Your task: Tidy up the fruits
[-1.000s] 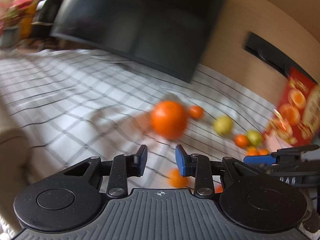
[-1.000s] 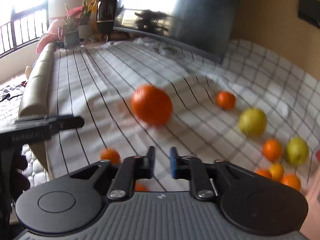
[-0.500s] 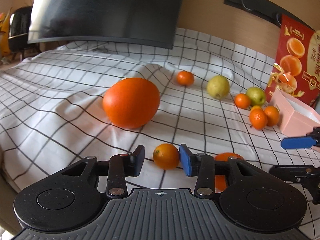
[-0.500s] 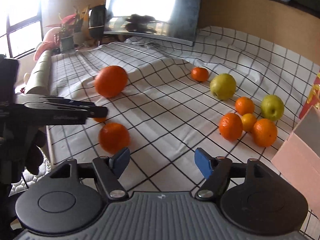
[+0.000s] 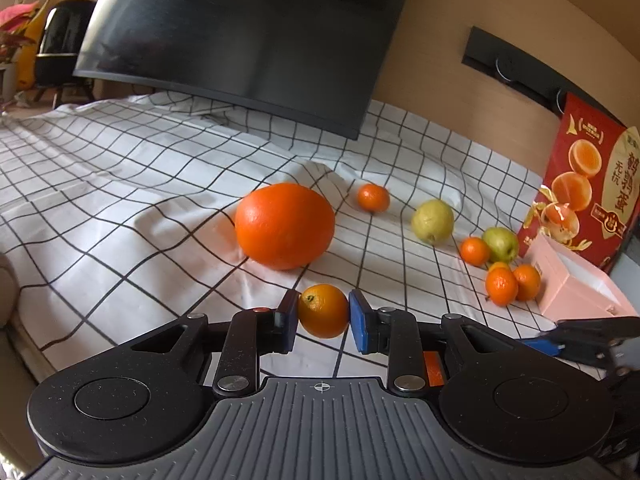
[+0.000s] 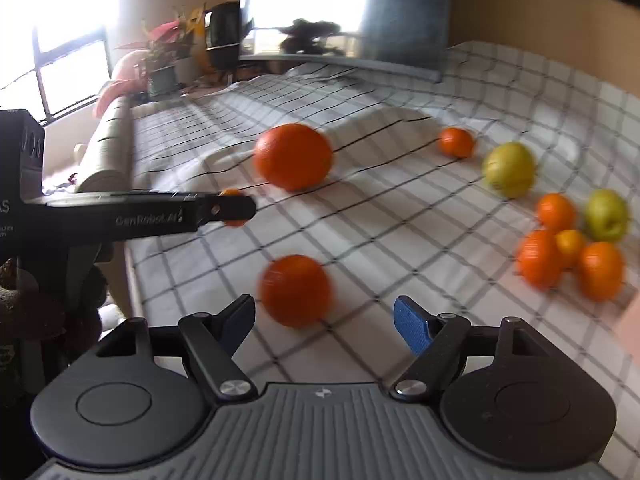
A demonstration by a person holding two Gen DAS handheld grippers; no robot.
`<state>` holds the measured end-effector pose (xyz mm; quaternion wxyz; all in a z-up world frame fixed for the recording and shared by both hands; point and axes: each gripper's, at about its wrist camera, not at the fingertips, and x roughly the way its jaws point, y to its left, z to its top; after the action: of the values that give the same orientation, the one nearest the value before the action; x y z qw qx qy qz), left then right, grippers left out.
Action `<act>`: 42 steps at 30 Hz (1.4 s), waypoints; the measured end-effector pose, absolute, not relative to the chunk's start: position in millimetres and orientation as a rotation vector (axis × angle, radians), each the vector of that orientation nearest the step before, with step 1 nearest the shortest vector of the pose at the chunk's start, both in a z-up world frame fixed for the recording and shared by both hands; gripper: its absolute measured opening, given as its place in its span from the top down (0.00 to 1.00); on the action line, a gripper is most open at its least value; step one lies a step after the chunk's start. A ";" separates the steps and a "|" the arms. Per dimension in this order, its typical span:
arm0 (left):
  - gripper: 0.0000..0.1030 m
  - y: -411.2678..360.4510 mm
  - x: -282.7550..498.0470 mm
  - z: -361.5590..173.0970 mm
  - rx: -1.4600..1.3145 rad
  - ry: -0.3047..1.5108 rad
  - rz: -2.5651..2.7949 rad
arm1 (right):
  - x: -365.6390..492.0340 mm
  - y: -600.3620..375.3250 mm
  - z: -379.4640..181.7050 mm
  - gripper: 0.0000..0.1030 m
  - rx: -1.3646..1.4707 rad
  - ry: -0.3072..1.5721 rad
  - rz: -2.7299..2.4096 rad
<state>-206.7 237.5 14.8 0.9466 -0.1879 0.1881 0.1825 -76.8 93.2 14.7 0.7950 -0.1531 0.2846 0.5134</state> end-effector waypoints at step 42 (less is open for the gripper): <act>0.70 28.7 83.4 117.0 -0.287 0.477 -0.282 | 63.1 -144.1 96.9 0.57 -0.038 0.556 0.373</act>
<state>83.4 28.7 117.0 0.9517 -0.1412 0.2347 -0.1386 63.1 -144.1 96.9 0.9443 -0.0186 0.2726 0.1832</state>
